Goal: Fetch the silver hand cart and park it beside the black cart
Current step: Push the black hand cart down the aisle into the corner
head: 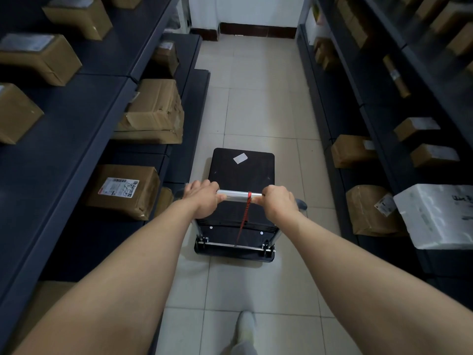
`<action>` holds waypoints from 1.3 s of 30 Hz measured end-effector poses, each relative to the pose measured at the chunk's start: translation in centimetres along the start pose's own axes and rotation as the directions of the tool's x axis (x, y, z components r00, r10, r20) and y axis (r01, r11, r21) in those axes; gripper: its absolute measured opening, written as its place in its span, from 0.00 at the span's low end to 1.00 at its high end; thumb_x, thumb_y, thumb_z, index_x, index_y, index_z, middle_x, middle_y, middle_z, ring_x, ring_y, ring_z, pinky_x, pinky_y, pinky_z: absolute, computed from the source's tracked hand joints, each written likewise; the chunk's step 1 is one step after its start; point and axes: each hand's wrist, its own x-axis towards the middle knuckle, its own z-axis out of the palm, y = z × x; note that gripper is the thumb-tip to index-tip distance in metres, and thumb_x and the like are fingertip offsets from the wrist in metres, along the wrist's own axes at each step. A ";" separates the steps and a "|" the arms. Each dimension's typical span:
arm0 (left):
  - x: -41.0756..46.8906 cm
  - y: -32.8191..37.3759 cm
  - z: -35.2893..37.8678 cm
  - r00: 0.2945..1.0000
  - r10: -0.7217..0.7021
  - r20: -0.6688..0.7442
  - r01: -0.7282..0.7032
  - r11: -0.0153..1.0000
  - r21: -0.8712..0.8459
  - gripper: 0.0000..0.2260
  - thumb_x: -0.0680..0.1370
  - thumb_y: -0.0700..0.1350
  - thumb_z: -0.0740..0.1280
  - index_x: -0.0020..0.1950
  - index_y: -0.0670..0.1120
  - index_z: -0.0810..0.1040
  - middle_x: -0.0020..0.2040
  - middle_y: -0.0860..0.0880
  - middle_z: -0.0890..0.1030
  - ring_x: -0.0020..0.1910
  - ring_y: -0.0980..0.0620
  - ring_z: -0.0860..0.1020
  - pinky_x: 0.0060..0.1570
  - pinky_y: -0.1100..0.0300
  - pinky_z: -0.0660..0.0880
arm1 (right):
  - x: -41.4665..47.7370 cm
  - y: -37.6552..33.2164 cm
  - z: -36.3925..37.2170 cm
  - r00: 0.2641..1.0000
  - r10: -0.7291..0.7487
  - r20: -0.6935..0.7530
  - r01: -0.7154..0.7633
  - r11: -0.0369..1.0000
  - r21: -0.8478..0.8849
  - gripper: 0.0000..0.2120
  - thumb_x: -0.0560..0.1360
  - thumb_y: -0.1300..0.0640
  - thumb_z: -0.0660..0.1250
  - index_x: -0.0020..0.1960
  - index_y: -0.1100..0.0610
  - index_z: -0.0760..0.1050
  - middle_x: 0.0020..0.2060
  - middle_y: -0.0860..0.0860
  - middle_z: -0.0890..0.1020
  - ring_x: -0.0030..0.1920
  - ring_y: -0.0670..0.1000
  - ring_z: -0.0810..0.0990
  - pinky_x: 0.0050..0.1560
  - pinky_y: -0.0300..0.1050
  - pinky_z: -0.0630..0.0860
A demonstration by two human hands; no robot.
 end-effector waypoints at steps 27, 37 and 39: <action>10.3 2.5 -5.3 1.000 -0.012 0.013 0.012 1.000 -0.028 0.14 0.83 0.53 0.50 0.60 0.48 0.70 0.58 0.47 0.71 0.61 0.45 0.67 0.66 0.51 0.58 | 11.3 1.5 -5.6 1.000 -0.005 -0.007 0.005 1.000 0.017 0.15 0.75 0.69 0.61 0.58 0.58 0.76 0.50 0.56 0.79 0.52 0.58 0.77 0.45 0.45 0.68; 16.6 0.7 -8.7 1.000 0.006 0.020 -0.005 1.000 -0.020 0.14 0.83 0.54 0.50 0.60 0.48 0.69 0.57 0.47 0.71 0.60 0.45 0.67 0.66 0.50 0.59 | 17.3 -0.6 -7.8 1.000 0.009 -0.014 -0.008 1.000 0.030 0.15 0.75 0.69 0.61 0.57 0.58 0.76 0.47 0.55 0.77 0.54 0.59 0.77 0.45 0.46 0.69; 17.8 0.4 -9.4 1.000 0.012 0.023 -0.012 1.000 -0.021 0.14 0.83 0.54 0.50 0.60 0.48 0.69 0.58 0.47 0.71 0.60 0.45 0.67 0.66 0.50 0.59 | 18.4 -1.0 -8.4 1.000 0.008 -0.008 -0.008 1.000 0.025 0.14 0.75 0.69 0.61 0.57 0.58 0.76 0.46 0.55 0.76 0.54 0.59 0.77 0.45 0.45 0.69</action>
